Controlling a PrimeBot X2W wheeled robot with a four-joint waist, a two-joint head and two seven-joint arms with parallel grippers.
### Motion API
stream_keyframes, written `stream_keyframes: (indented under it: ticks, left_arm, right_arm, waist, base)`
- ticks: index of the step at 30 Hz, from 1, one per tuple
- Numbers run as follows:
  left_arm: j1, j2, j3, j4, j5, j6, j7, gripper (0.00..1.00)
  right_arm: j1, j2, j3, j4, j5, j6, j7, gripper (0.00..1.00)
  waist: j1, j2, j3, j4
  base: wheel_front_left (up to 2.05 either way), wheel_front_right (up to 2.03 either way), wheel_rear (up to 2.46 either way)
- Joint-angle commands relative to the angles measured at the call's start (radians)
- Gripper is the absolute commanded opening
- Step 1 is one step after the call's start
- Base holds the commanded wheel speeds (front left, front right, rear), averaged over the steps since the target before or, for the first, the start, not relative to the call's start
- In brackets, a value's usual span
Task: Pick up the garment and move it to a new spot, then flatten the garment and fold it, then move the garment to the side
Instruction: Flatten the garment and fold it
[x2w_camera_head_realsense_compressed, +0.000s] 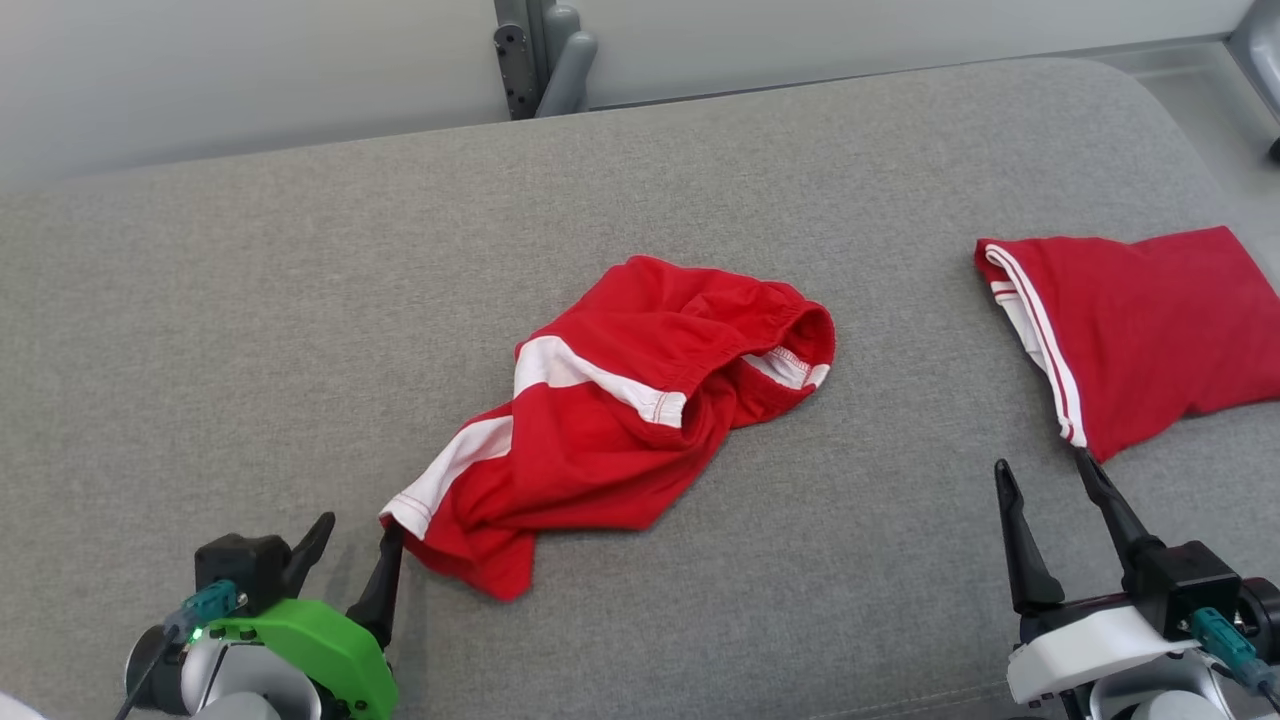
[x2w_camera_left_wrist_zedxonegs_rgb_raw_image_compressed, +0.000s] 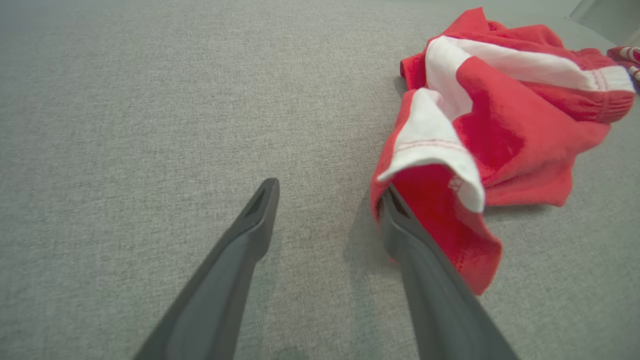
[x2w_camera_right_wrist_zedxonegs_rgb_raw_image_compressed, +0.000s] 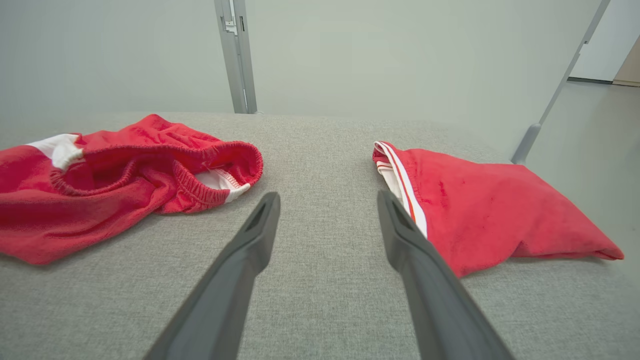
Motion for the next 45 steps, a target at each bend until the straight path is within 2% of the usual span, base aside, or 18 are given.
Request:
stream_keyframes:
  ticks: [1, 5, 8, 11, 12, 14, 20, 24, 27, 28, 31, 34, 39, 45]
  left_arm:
    - [0.03, -0.006, 0.022, -0.009, -0.009, 0.018, -0.017, 1.0]
    - [0.12, -0.038, 0.124, -0.064, -0.014, 0.074, -0.044, 1.0]
    - [0.199, -0.076, 0.229, -0.133, 0.039, 0.102, -0.045, 1.0]
    - [0.287, -0.124, 0.323, -0.186, 0.115, 0.114, -0.044, 1.0]
    - [0.337, -0.155, 0.383, -0.211, 0.176, 0.113, -0.045, 1.0]
    - [0.362, -0.174, 0.412, -0.221, 0.207, 0.11, -0.044, 1.0]
    - [0.49, -0.317, 0.585, -0.255, 0.358, 0.047, -0.045, 1.0]
    - [0.537, -0.394, 0.683, -0.25, 0.475, -0.012, -0.045, 1.0]
    - [0.561, -0.436, 0.737, -0.239, 0.573, -0.08, -0.045, 1.0]
    - [0.571, -0.454, 0.757, -0.222, 0.628, -0.134, -0.045, 1.0]
    - [0.568, -0.473, 0.783, -0.19, 0.689, -0.211, -0.045, 1.0]
    - [0.56, -0.494, 0.818, -0.17, 0.728, -0.26, -0.045, 1.0]
    - [0.548, -0.521, 0.865, -0.156, 0.768, -0.301, -0.045, 1.0]
    - [0.544, -0.537, 0.886, -0.138, 0.768, -0.327, -0.045, 1.0]
  right_arm:
    - [0.012, -0.007, -0.008, -0.008, -0.006, -0.002, -0.003, 1.0]
    - [0.032, -0.009, -0.038, -0.04, -0.002, -0.002, -0.003, 1.0]
    - [0.043, -0.013, -0.057, -0.068, -0.003, -0.002, -0.003, 1.0]
    - [0.052, -0.018, -0.069, -0.089, -0.003, -0.002, -0.003, 1.0]
    - [0.058, -0.02, -0.075, -0.099, -0.004, -0.002, -0.003, 1.0]
    - [0.062, -0.02, -0.079, -0.102, -0.004, -0.002, -0.003, 1.0]
    - [0.084, -0.016, -0.097, -0.102, -0.009, -0.002, -0.003, 1.0]
    - [0.091, -0.006, -0.111, -0.096, -0.02, -0.002, -0.003, 1.0]
    - [0.103, 0.002, -0.122, -0.078, -0.037, -0.002, -0.003, 1.0]
    - [0.111, 0.006, -0.128, -0.063, -0.046, -0.002, -0.003, 1.0]
    - [0.121, 0.014, -0.133, -0.039, -0.06, -0.002, -0.003, 1.0]
    - [0.13, 0.021, -0.133, -0.021, -0.065, -0.002, -0.003, 1.0]
    - [0.132, 0.028, -0.122, 0.003, -0.07, -0.002, -0.003, 1.0]
    - [0.121, 0.033, -0.099, 0.022, -0.047, -0.002, -0.003, 1.0]
  waist:
    - [0.0, 0.0, -0.019, 0.02]
    - [0.0, 0.0, -0.046, 0.053]
    - [0.0, 0.0, -0.062, 0.083]
    - [0.0, 0.0, -0.078, 0.109]
    - [0.0, 0.0, -0.088, 0.123]
    - [0.0, 0.0, -0.092, 0.13]
    - [0.0, 0.0, -0.121, 0.157]
    - [0.0, 0.0, -0.133, 0.161]
    - [0.0, 0.0, -0.138, 0.163]
    - [0.0, 0.0, -0.143, 0.165]
    - [0.0, 0.0, -0.148, 0.168]
    - [0.0, 0.0, -0.153, 0.166]
    - [0.0, 0.0, -0.161, 0.156]
    - [0.0, 0.0, -0.16, 0.145]
  base:
    - [0.0, 0.0, 0.0]
    - [0.0, 0.0, 0.0]
    - [0.0, 0.0, 0.0]
    - [0.0, 0.0, 0.0]
    - [0.0, 0.0, 0.0]
    - [0.0, 0.0, 0.0]
    - [0.0, 0.0, 0.0]
    - [0.0, 0.0, 0.0]
    - [0.0, 0.0, 0.0]
    - [0.0, 0.0, 0.0]
    - [0.0, 0.0, 0.0]
    - [0.0, 0.0, 0.0]
    - [0.0, 0.0, 0.0]
    - [0.0, 0.0, 0.0]
